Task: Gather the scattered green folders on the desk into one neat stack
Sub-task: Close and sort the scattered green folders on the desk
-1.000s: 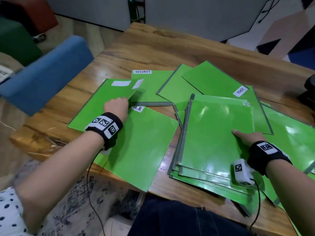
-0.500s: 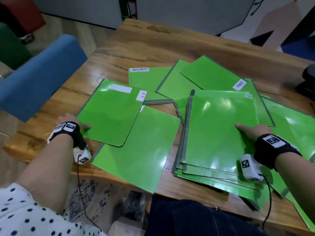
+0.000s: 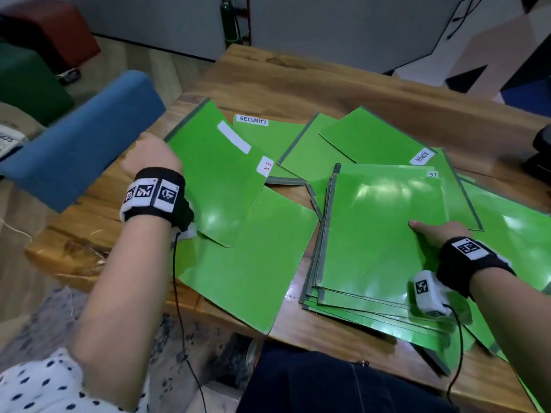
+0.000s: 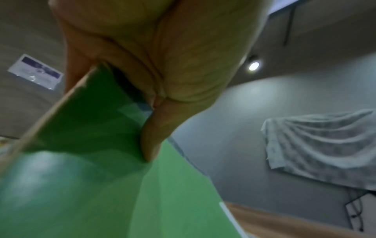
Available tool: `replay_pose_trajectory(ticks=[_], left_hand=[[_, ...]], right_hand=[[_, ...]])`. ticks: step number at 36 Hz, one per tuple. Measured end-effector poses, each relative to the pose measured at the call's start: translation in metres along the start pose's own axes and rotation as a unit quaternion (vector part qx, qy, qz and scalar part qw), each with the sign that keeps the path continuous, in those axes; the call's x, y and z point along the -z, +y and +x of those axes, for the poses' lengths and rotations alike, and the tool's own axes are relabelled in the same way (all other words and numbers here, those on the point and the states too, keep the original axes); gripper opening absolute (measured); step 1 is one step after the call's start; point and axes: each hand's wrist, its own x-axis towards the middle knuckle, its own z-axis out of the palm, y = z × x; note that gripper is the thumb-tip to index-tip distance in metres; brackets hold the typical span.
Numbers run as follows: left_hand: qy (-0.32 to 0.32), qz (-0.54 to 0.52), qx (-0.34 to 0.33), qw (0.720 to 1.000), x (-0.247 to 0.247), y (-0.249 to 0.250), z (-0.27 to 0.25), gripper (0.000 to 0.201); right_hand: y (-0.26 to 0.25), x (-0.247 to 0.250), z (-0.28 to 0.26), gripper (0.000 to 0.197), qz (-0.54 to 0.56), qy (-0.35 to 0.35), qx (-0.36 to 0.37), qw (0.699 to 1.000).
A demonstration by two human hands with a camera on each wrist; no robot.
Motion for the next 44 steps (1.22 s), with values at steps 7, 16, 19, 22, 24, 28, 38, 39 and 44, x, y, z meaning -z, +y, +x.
replay_pose_trajectory(ticks=[7,16,19,22,24,28,38,39,44], left_hand=[[0.027,0.012,-0.054,0.998,0.030,0.022,-0.015,0.040],[0.112,-0.008,-0.154,0.982,0.055,0.033,-0.047,0.038],[0.133,-0.040,-0.175,0.975,0.068,0.035,-0.060,0.042],[0.103,-0.142,-0.137,0.975,0.075,0.026,-0.058,0.034],[0.047,-0.209,-0.106,0.971,0.064,0.015,-0.047,0.033],[-0.130,-0.223,-0.061,0.964,0.008,-0.011,-0.038,0.033],[-0.292,0.011,0.000,0.956,-0.091,-0.057,-0.068,0.053],[-0.279,-0.010,0.013,0.960,-0.095,-0.056,-0.068,0.071],[-0.253,-0.108,0.055,0.960,-0.107,-0.039,-0.081,0.112]], right_hand=[[-0.001,0.002,-0.003,0.075,0.005,0.002,0.006,1.000],[-0.003,0.002,-0.006,0.071,0.010,0.000,0.014,1.000],[-0.004,0.003,-0.007,0.070,0.010,-0.002,0.015,1.000],[-0.004,0.004,-0.008,0.071,0.005,-0.004,0.017,1.000],[-0.003,0.004,-0.006,0.071,0.010,-0.002,0.015,1.000],[0.001,0.002,-0.004,0.073,0.020,-0.004,0.011,1.000],[0.004,-0.001,-0.004,0.081,0.045,-0.023,-0.003,0.999],[0.005,-0.001,-0.003,0.082,0.046,-0.022,-0.004,0.999],[0.006,-0.003,-0.002,0.082,0.043,-0.029,-0.005,0.999]])
